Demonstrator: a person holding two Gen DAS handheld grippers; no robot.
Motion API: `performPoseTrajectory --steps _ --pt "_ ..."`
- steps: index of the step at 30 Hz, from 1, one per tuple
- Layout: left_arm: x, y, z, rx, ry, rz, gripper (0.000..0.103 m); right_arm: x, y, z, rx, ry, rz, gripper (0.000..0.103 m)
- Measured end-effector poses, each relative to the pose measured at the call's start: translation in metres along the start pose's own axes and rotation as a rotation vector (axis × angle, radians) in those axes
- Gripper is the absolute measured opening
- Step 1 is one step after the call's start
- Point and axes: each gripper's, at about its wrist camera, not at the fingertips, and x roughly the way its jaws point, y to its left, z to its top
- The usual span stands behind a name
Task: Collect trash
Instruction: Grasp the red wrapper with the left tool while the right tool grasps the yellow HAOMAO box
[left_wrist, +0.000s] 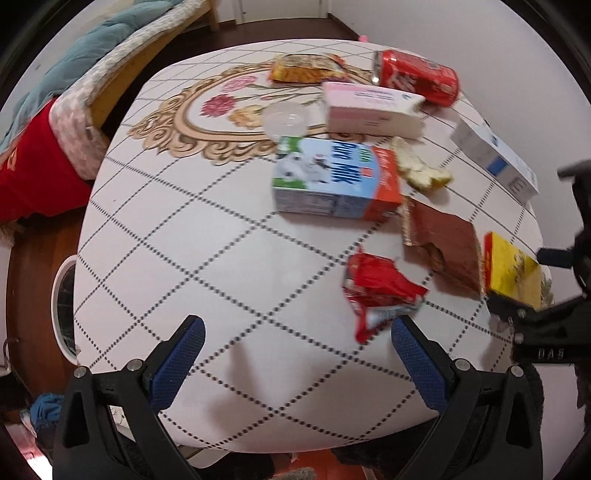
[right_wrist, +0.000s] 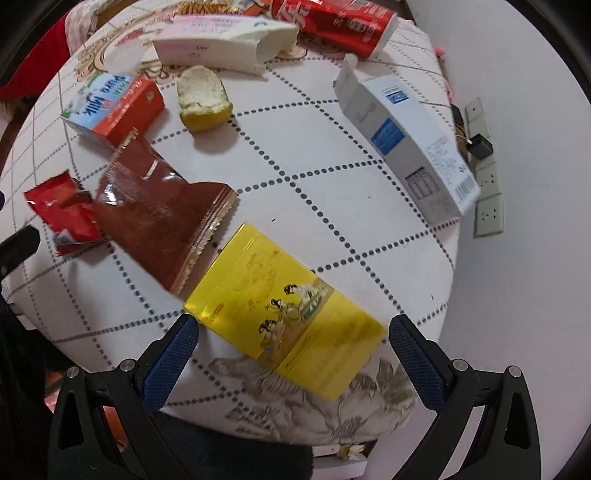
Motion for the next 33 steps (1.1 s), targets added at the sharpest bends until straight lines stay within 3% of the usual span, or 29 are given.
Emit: performPoseTrajectory --steps 3,5,7,9,11,15,17,20,22,25,33 --pt "0.004 -0.010 0.003 0.023 -0.005 -0.029 0.103 0.003 -0.011 -0.004 0.077 -0.008 0.086 0.087" --pt "0.007 -0.015 0.006 0.029 0.005 -0.058 0.103 0.003 -0.021 -0.010 0.165 -0.006 0.083 0.080" --pt "0.014 -0.023 0.010 0.036 0.017 -0.084 0.103 0.003 -0.033 -0.019 0.257 -0.006 0.135 0.079" --pt "0.025 -0.030 0.016 0.034 0.046 -0.122 0.103 0.005 -0.047 -0.029 0.352 -0.013 0.249 0.080" --pt "0.032 -0.033 0.019 0.029 0.065 -0.143 0.097 0.004 -0.054 -0.032 0.367 -0.016 0.288 0.081" --pt "0.034 -0.040 0.027 0.033 0.027 -0.122 0.069 0.004 -0.051 -0.033 0.290 -0.037 0.225 0.082" --pt "0.032 -0.042 0.029 0.038 0.009 -0.092 0.044 0.000 -0.043 -0.029 0.264 -0.032 0.208 0.082" --pt "0.030 -0.041 0.029 0.042 -0.001 -0.078 0.031 0.005 -0.033 -0.018 0.224 -0.041 0.160 0.085" --pt "0.028 -0.039 0.027 0.052 -0.012 -0.050 0.029 0.006 -0.022 -0.020 0.196 -0.048 0.100 0.084" --pt "0.023 -0.034 0.021 0.051 -0.025 -0.030 0.029 0.001 -0.015 -0.024 0.198 -0.075 0.092 0.068" --pt "-0.012 -0.005 -0.003 0.055 -0.110 0.019 0.029 -0.024 0.012 -0.043 0.290 -0.135 0.096 0.065"
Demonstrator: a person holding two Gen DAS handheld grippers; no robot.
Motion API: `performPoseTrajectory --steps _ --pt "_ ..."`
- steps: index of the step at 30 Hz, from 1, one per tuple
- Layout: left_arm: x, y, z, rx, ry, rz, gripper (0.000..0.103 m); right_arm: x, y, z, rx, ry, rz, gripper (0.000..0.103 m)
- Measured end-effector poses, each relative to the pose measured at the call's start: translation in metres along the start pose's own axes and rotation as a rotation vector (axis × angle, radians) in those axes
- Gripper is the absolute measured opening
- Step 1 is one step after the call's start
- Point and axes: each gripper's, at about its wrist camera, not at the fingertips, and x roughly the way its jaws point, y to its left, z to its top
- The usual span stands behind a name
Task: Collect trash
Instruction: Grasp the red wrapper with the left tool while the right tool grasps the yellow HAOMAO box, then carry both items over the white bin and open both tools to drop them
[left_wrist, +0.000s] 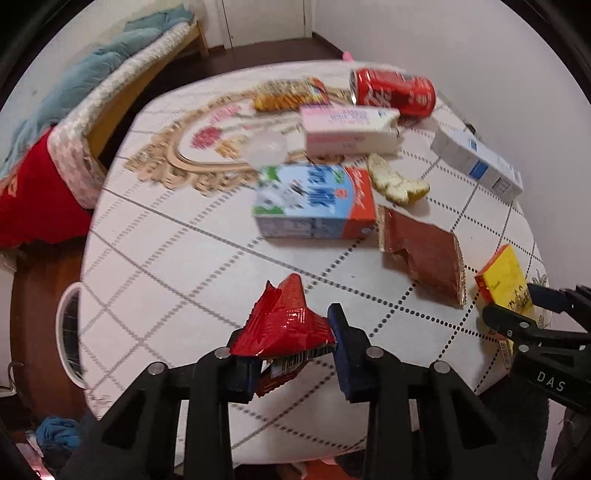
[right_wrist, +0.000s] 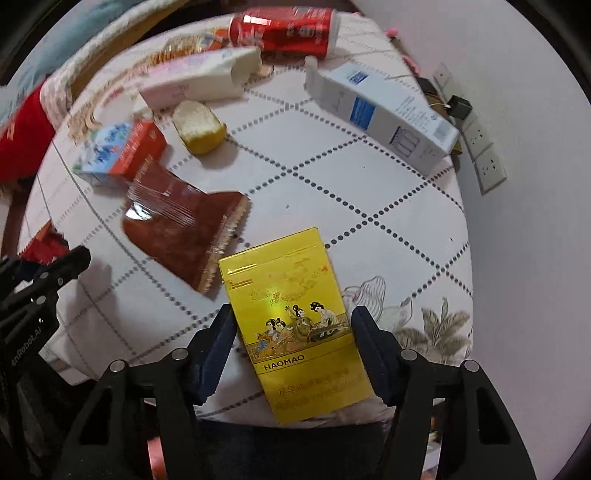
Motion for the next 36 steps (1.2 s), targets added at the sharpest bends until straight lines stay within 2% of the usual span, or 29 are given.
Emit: performPoseTrajectory --steps 6,11,17,22,27,30,36 --pt "-0.046 0.033 -0.001 -0.019 -0.096 0.039 0.029 -0.040 0.015 -0.013 0.079 -0.090 0.044 0.065" --pt "-0.089 0.078 0.006 -0.070 -0.161 0.056 0.029 -0.080 0.044 -0.018 0.123 -0.184 0.107 0.065" --pt "-0.132 0.156 0.005 -0.142 -0.235 0.109 0.029 -0.120 0.118 0.004 0.049 -0.259 0.224 0.065" --pt "-0.148 0.240 -0.003 -0.223 -0.259 0.182 0.029 -0.136 0.212 0.025 -0.080 -0.264 0.326 0.065" --pt "-0.132 0.334 -0.023 -0.341 -0.223 0.238 0.029 -0.122 0.325 0.045 -0.216 -0.226 0.443 0.065" --pt "-0.099 0.396 -0.041 -0.444 -0.151 0.217 0.029 -0.092 0.393 0.054 -0.285 -0.150 0.484 0.065" --pt "-0.024 0.473 -0.076 -0.611 -0.015 0.162 0.029 -0.008 0.493 0.068 -0.348 0.014 0.462 0.065"
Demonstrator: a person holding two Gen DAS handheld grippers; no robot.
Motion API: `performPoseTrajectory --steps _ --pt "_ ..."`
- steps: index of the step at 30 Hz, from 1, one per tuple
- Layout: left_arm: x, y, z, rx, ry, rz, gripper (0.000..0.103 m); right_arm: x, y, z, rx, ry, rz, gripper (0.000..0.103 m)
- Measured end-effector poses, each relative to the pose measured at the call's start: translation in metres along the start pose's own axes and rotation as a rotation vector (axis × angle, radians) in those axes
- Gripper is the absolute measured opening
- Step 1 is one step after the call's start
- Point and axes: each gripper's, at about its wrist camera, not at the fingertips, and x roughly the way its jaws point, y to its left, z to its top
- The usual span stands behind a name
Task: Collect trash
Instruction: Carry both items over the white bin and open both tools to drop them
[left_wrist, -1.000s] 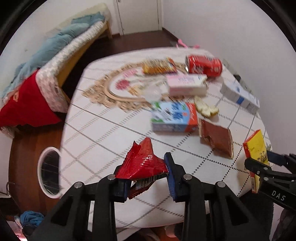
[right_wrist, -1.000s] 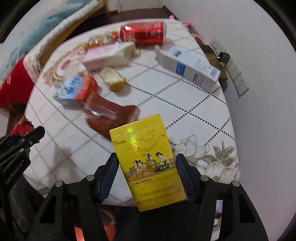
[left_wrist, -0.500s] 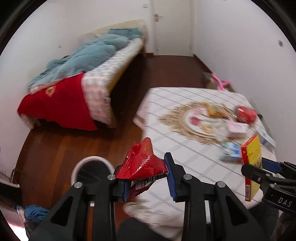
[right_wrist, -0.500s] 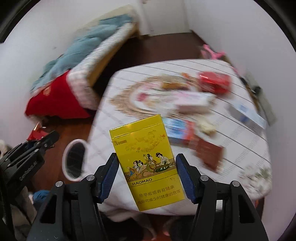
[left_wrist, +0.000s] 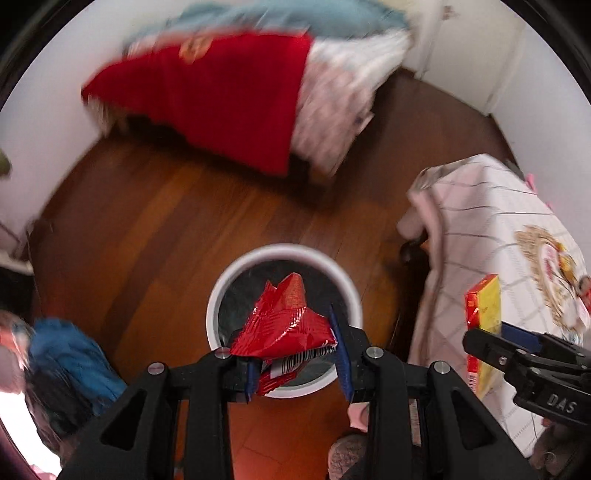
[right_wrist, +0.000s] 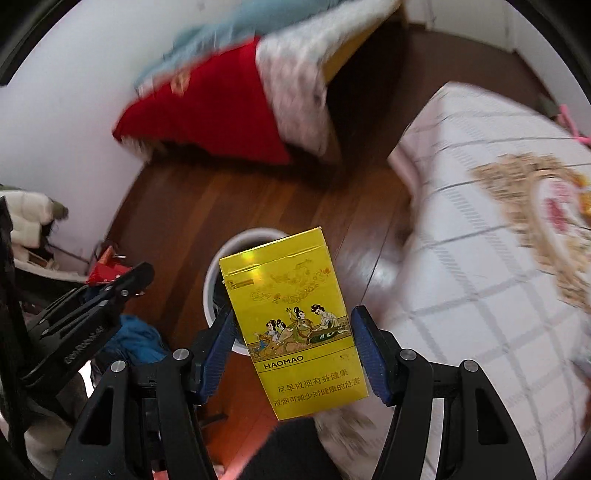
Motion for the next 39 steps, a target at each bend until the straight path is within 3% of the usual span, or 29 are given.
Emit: performPoseTrajectory --steps 3,7,9,10,11,13,16,20,23,30,39 --pt "0.042 0.020 0.003 -0.049 0.072 -0.016 0.029 0.055 0.010 0.012 0.017 0.076 -0.005 0.065" --pt "0.071 0.044 0.009 -0.096 0.110 -0.039 0.033 0.119 0.019 0.025 0.038 0.158 -0.003 0.065" --pt "0.080 0.052 0.012 -0.111 0.122 -0.036 0.045 0.144 0.024 0.028 0.038 0.181 -0.013 0.065" --pt "0.082 0.057 0.013 -0.118 0.130 -0.025 0.065 0.153 0.024 0.031 0.039 0.187 -0.011 0.065" --pt "0.083 0.060 0.014 -0.126 0.129 -0.024 0.073 0.163 0.024 0.033 0.039 0.199 -0.012 0.065" --pt "0.085 0.068 0.014 -0.143 0.132 -0.019 0.075 0.181 0.025 0.037 0.039 0.219 -0.016 0.065" --pt "0.084 0.076 0.012 -0.149 0.134 0.016 0.099 0.197 0.028 0.042 0.023 0.240 -0.006 0.066" --pt "0.080 0.082 0.006 -0.145 0.121 0.061 0.100 0.199 0.029 0.046 -0.011 0.232 0.001 0.097" --pt "0.070 0.084 -0.003 -0.129 0.103 0.105 0.101 0.194 0.033 0.045 -0.061 0.220 -0.050 0.103" --pt "0.048 0.087 -0.019 -0.128 0.081 0.146 0.101 0.162 0.041 0.029 -0.166 0.174 -0.196 0.103" --pt "-0.004 0.076 -0.037 -0.123 0.017 0.144 0.101 0.099 0.049 0.005 -0.195 0.095 -0.194 0.103"
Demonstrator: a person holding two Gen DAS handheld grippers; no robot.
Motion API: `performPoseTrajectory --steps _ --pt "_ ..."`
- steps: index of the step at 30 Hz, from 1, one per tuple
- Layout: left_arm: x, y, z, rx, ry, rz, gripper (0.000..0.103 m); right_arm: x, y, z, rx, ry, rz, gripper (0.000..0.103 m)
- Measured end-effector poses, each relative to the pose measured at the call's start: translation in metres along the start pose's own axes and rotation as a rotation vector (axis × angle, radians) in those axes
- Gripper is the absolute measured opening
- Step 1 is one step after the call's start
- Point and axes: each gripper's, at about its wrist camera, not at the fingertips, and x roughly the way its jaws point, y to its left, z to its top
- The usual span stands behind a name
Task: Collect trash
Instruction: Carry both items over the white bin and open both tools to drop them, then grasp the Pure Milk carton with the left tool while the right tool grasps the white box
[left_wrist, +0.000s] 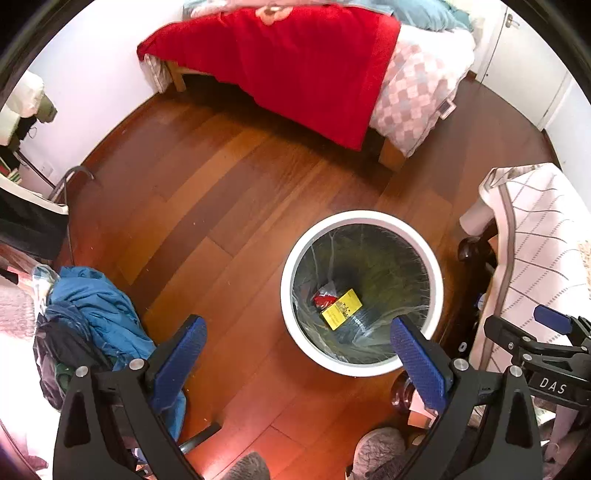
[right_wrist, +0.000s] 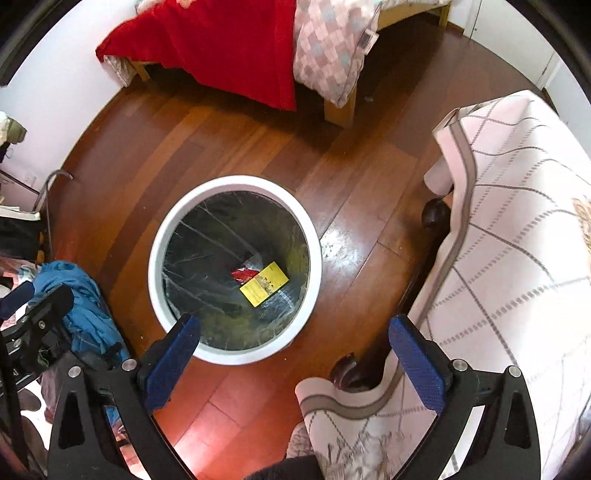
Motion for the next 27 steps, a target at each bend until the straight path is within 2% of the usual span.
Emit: performPoseTrajectory --steps 11,17,19,22,25,27 --pt "-0.090 -0.009 -0.030 0.014 -0.112 0.007 0.101 -0.098 -0.003 -0.037 -0.005 -0.156 0.046 0.103" --pt "-0.152 -0.028 -0.048 0.020 -0.202 0.013 0.101 -0.166 -0.027 -0.067 0.061 -0.238 0.160 0.103" --pt "-0.168 -0.045 -0.054 0.028 -0.219 -0.015 0.101 -0.194 -0.048 -0.082 0.108 -0.268 0.219 0.103" --pt "-0.178 -0.085 -0.063 0.060 -0.225 -0.071 0.101 -0.227 -0.089 -0.107 0.185 -0.302 0.256 0.103" --pt "-0.169 -0.147 -0.074 0.137 -0.179 -0.129 0.101 -0.248 -0.143 -0.134 0.263 -0.311 0.213 0.103" --pt "-0.159 -0.192 -0.084 0.192 -0.142 -0.185 0.101 -0.258 -0.189 -0.157 0.318 -0.308 0.133 0.103"
